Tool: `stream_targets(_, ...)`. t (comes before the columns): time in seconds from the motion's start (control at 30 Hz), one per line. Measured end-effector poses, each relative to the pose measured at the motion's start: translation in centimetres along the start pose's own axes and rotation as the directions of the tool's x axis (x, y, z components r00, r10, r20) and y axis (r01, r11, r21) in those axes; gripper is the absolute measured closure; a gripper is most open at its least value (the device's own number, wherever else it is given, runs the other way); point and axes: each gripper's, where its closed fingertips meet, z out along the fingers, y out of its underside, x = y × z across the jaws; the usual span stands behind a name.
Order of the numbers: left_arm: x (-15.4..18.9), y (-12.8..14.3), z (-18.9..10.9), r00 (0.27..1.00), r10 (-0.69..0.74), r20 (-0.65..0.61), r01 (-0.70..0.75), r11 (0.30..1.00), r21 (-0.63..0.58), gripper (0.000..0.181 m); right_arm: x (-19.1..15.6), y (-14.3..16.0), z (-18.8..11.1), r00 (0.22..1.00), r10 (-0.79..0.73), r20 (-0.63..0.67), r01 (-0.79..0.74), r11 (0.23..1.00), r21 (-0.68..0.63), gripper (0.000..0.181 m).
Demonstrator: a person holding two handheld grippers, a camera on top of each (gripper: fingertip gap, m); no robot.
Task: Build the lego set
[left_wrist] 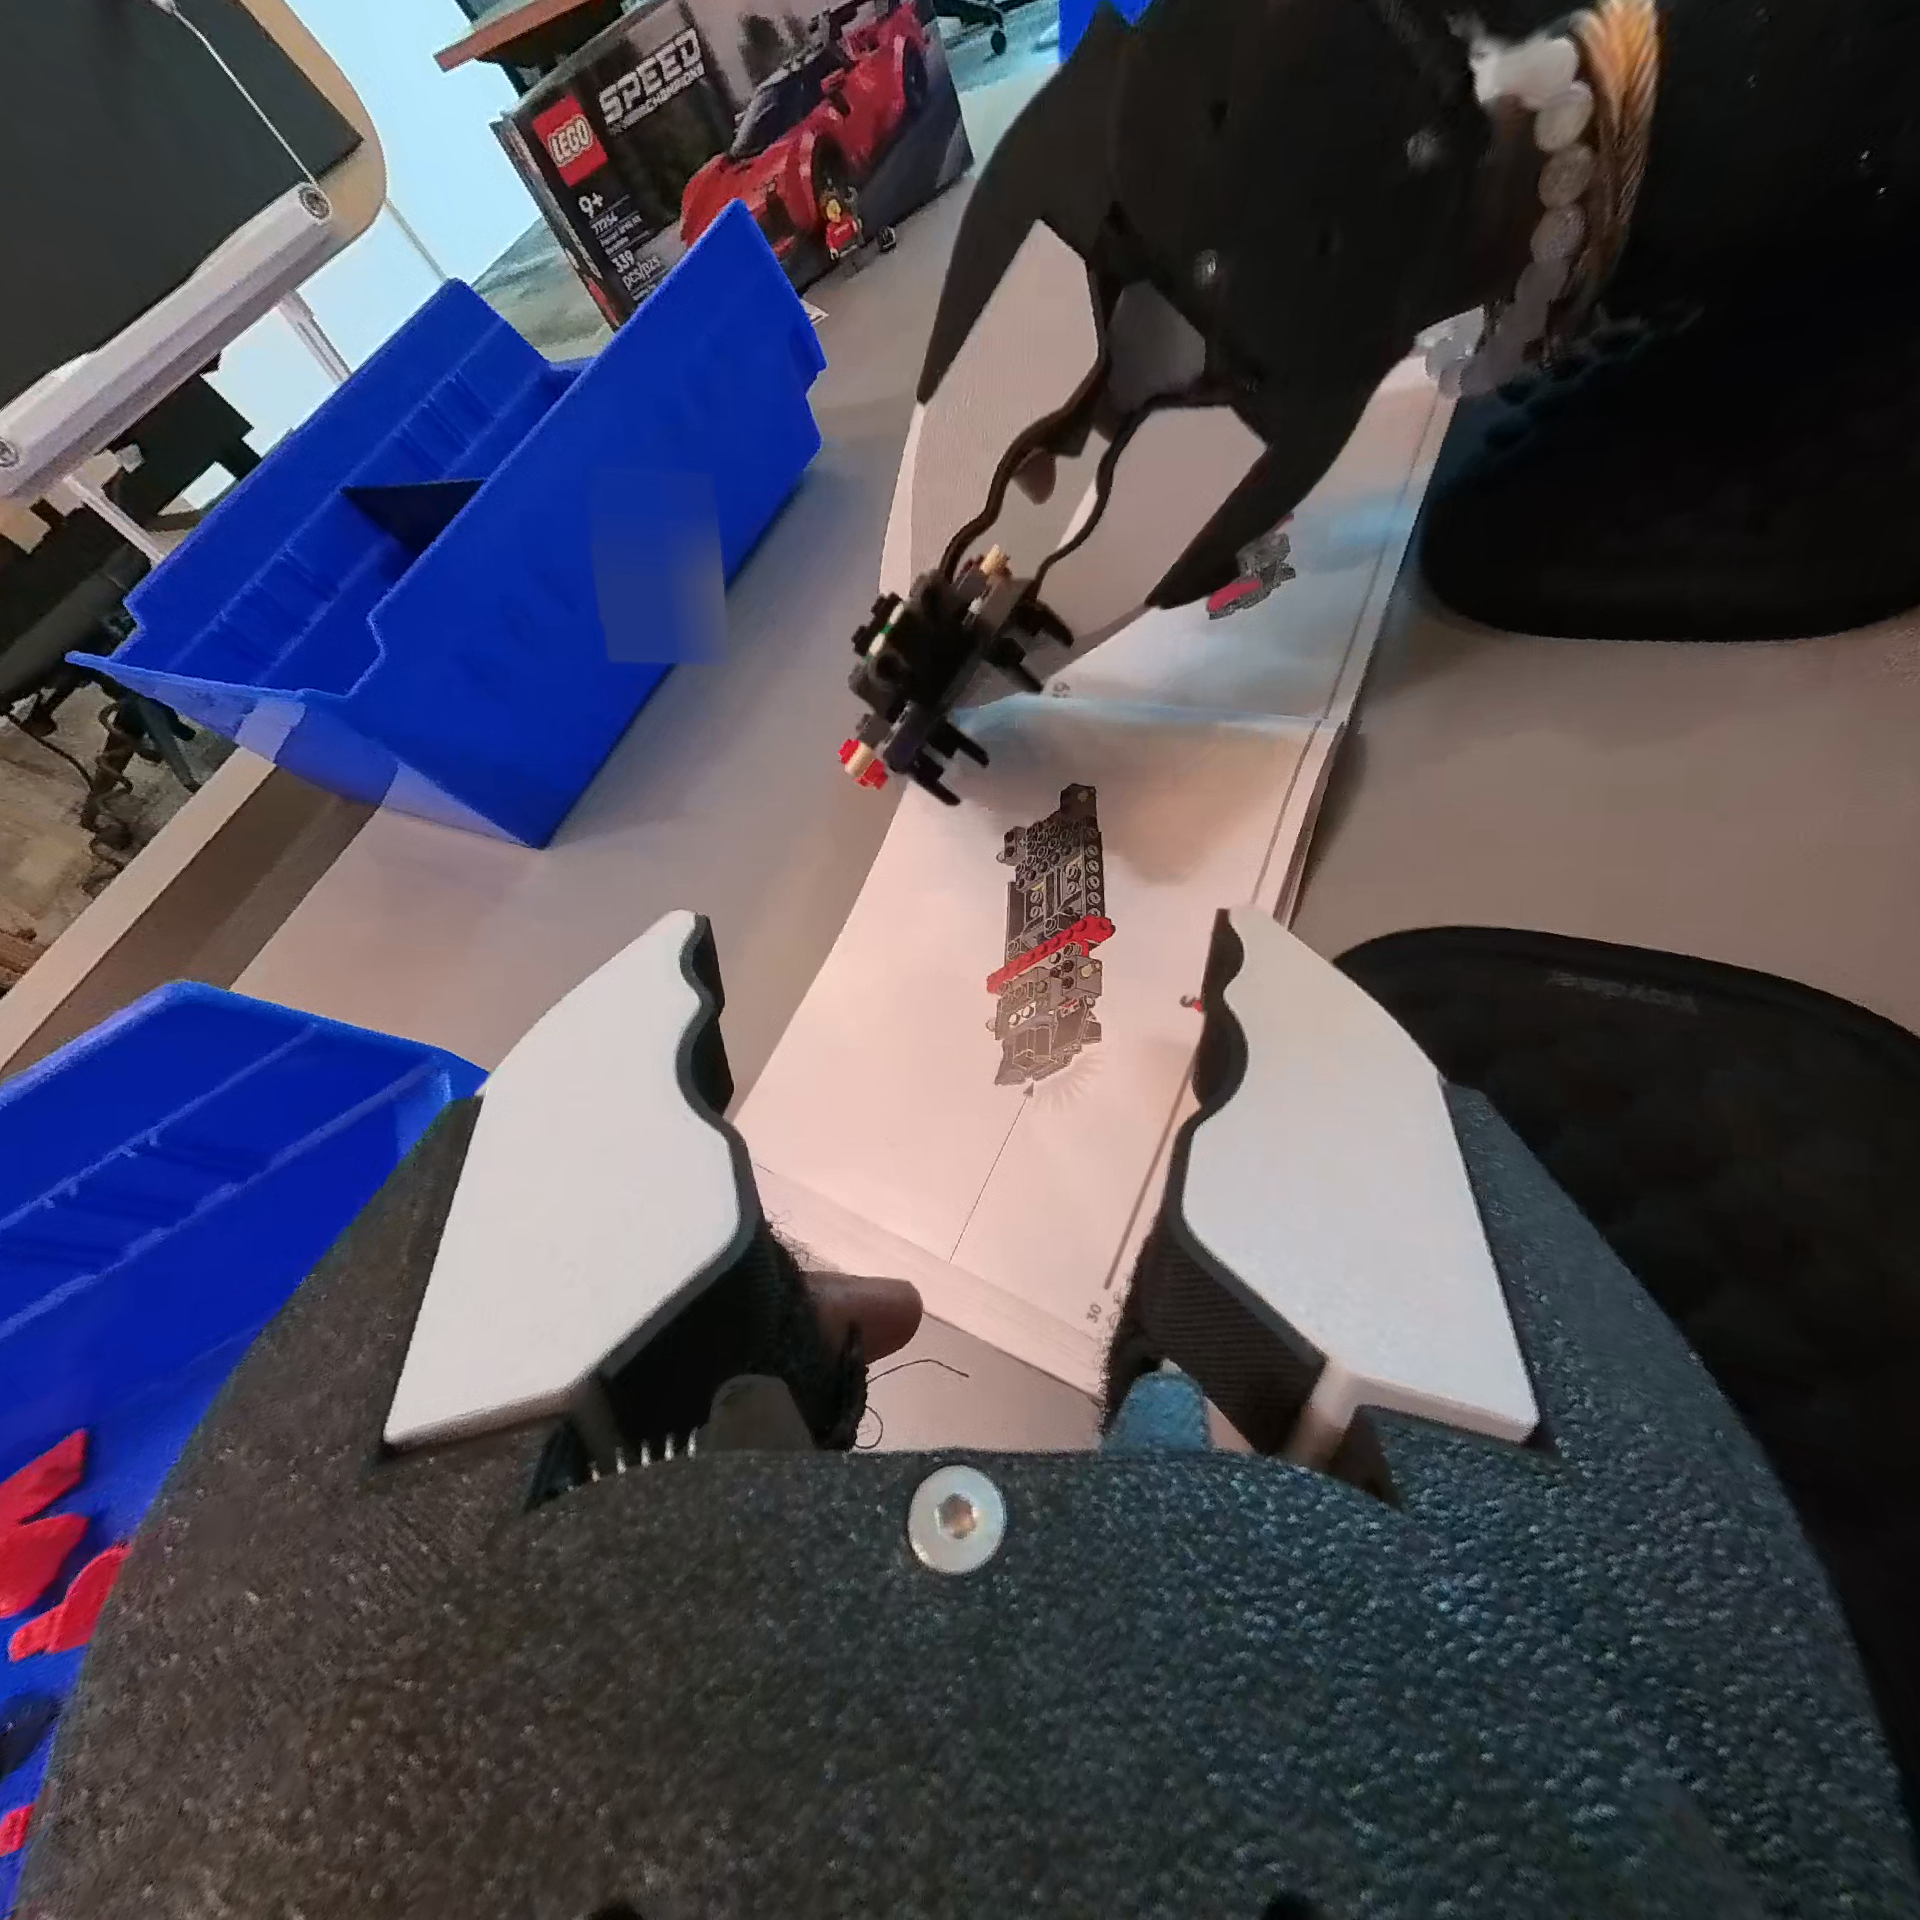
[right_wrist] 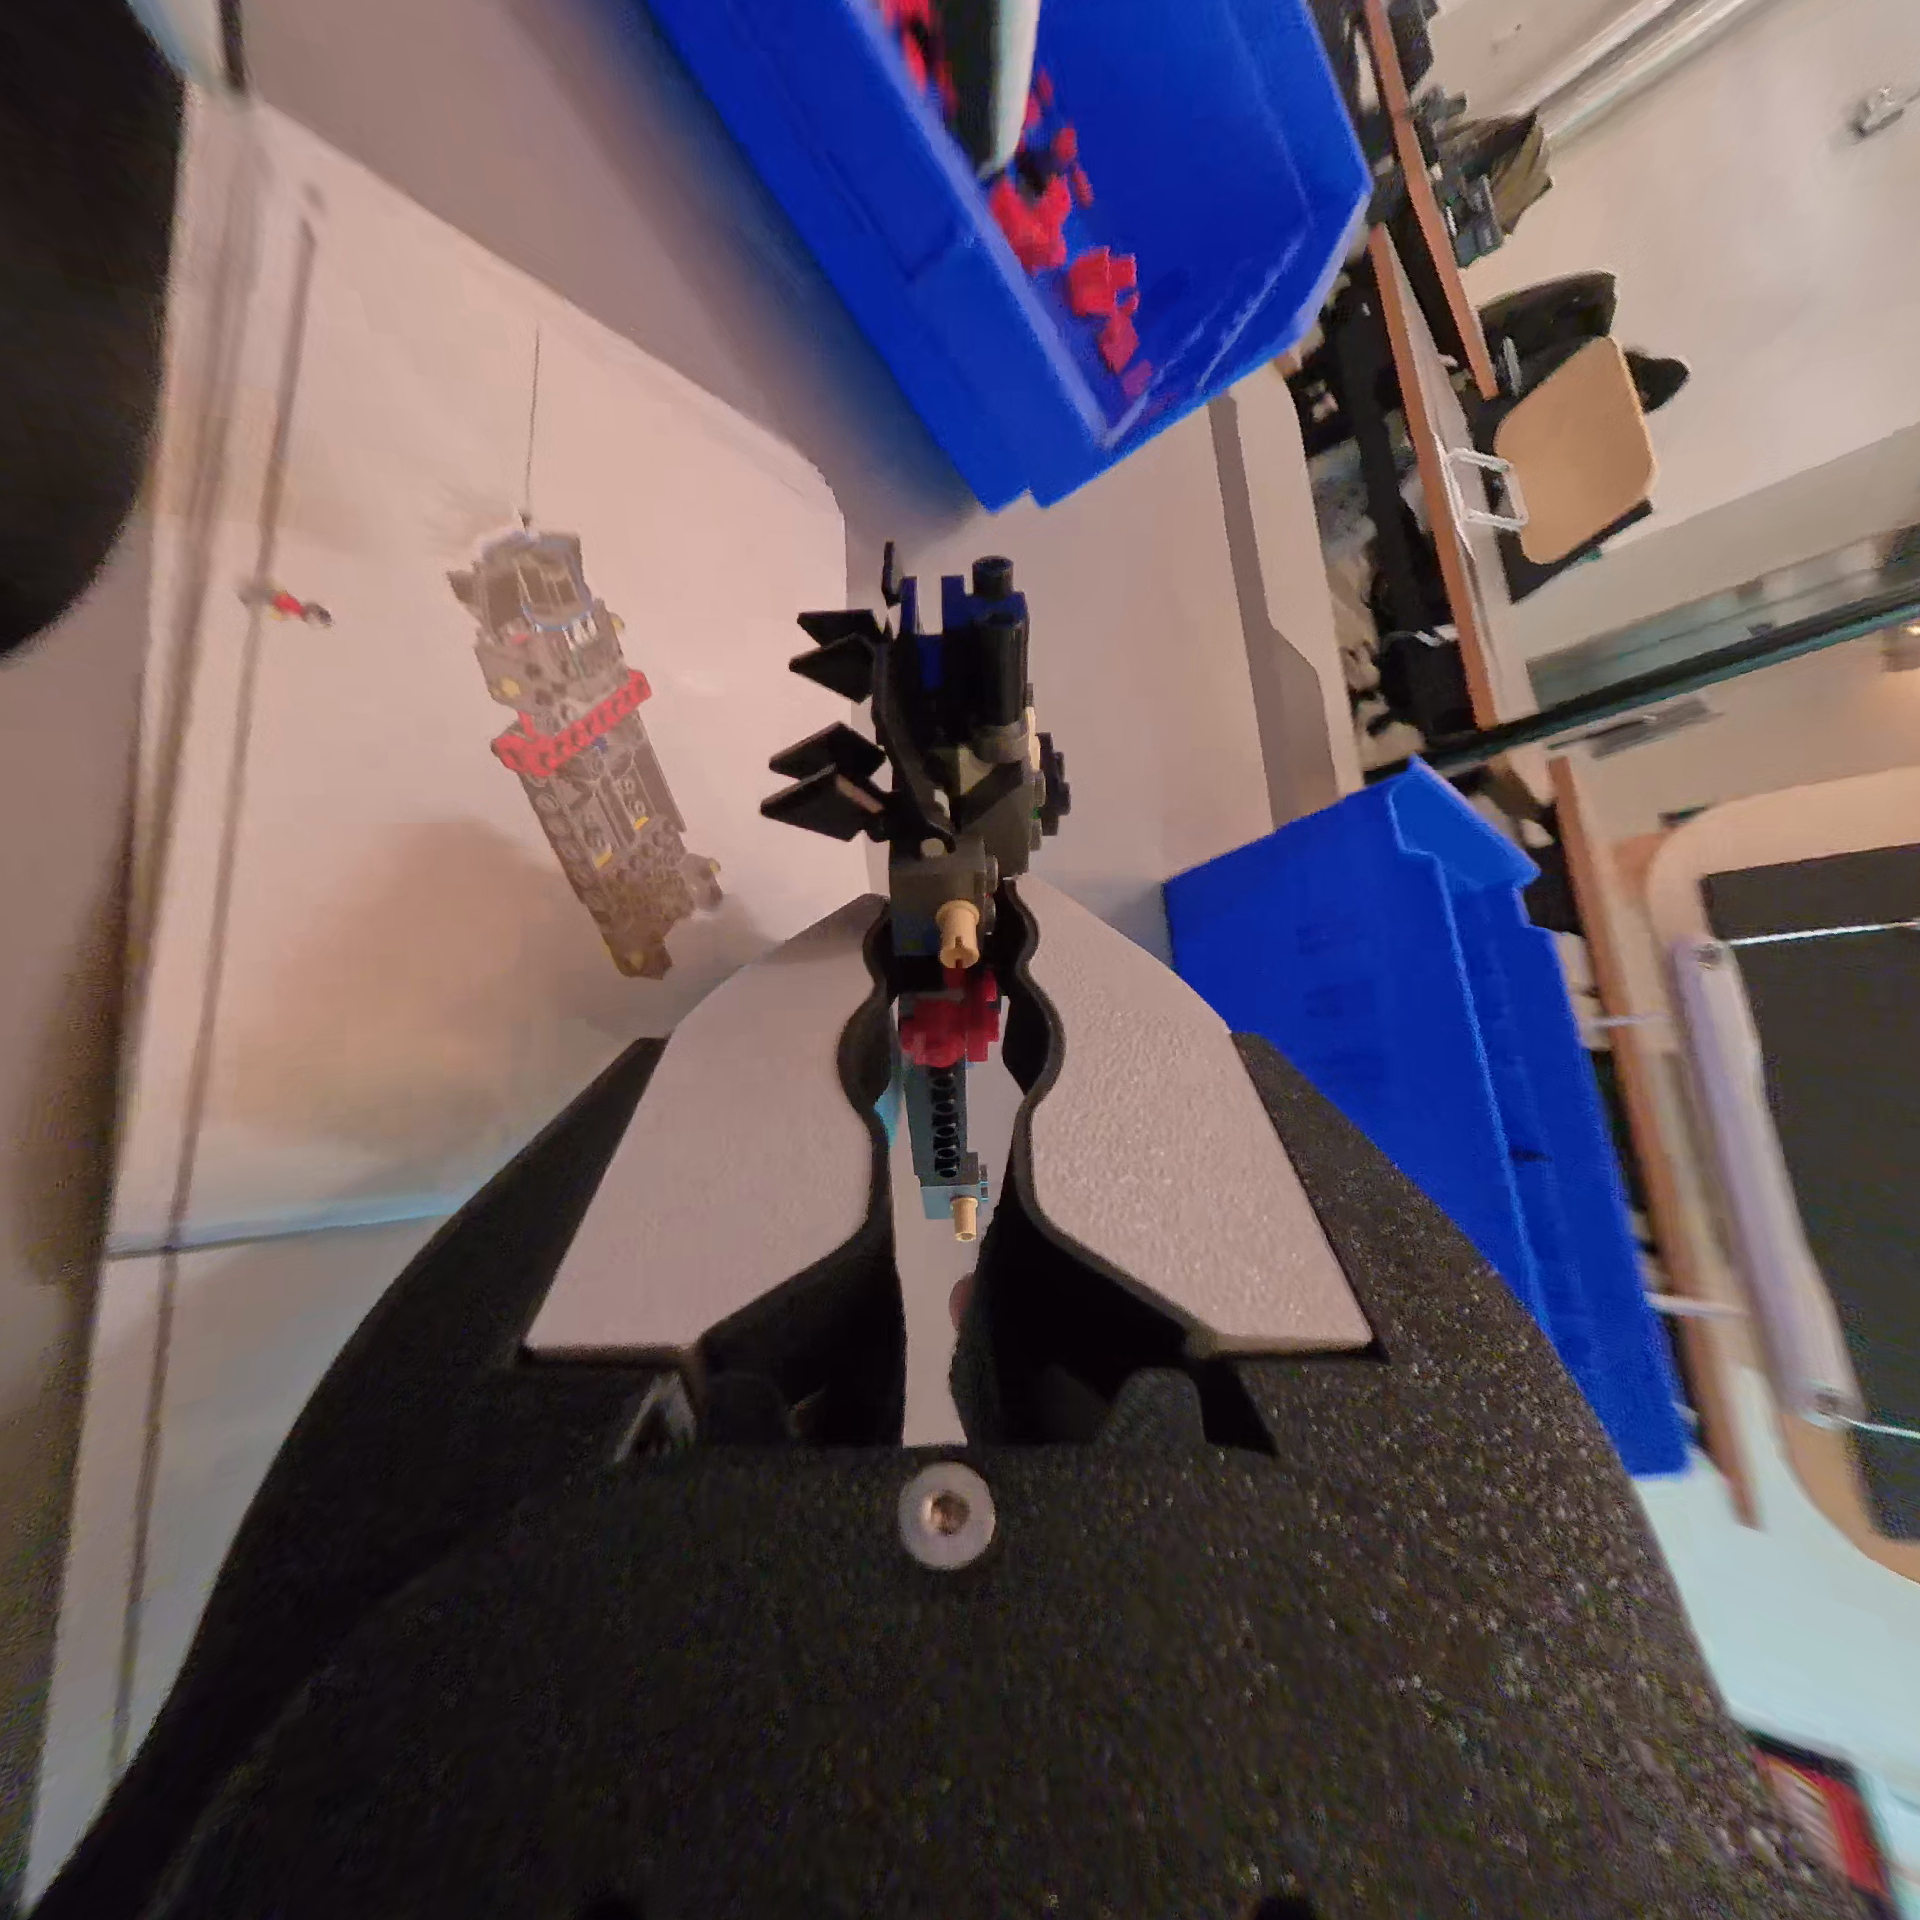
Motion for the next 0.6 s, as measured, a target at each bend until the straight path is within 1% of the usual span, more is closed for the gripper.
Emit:
stream_targets(0.1,-0.1,-0.5,0.1,1.0,-0.005,-0.005,0.005,1.0,0.019,0.095,0.0,-1.5,-0.9,0.981,0.147,0.124,-0.163,0.978,0.13,0.164)
stream_targets(0.17,-0.2,-1.0,0.2,1.0,-0.007,-0.009,0.007,0.999,0.042,0.1,0.4,-2.3,-1.6,0.959,0.211,0.189,-0.247,0.95,0.192,0.164)
stream_targets(0.23,-0.2,-1.7,0.4,1.0,-0.003,-0.01,0.004,0.997,0.073,0.107,0.9,-2.8,-2.2,0.943,0.254,0.215,-0.302,0.926,0.229,0.164)
stream_targets(0.3,-0.2,-2.5,0.6,1.0,0.017,-0.001,-0.017,0.994,0.107,0.113,1.3,-2.9,-2.6,0.937,0.268,0.224,-0.321,0.915,0.246,0.164)
stream_targets(0.4,-0.3,-3.4,0.9,0.999,0.048,0.019,-0.05,0.989,0.139,0.122,1.4,-2.7,-3.0,0.94,0.256,0.224,-0.308,0.92,0.242,0.164)
stream_targets(0.5,-0.3,-3.9,1.0,0.997,0.071,0.009,-0.072,0.988,0.14,0.126,1.4,-2.4,-3.4,0.946,0.238,0.222,-0.289,0.927,0.238,0.164)
stream_targets(0.57,0.1,-3.9,0.5,0.994,0.103,-0.024,-0.099,0.987,0.129,0.125,1.4,-2.2,-3.6,0.952,0.222,0.211,-0.27,0.933,0.238,0.164)
stream_targets(0.6,0.6,-3.7,0.2,0.992,0.113,-0.065,-0.105,0.987,0.122,0.123,1.5,-2.1,-3.8,0.955,0.215,0.204,-0.261,0.936,0.237,0.164)
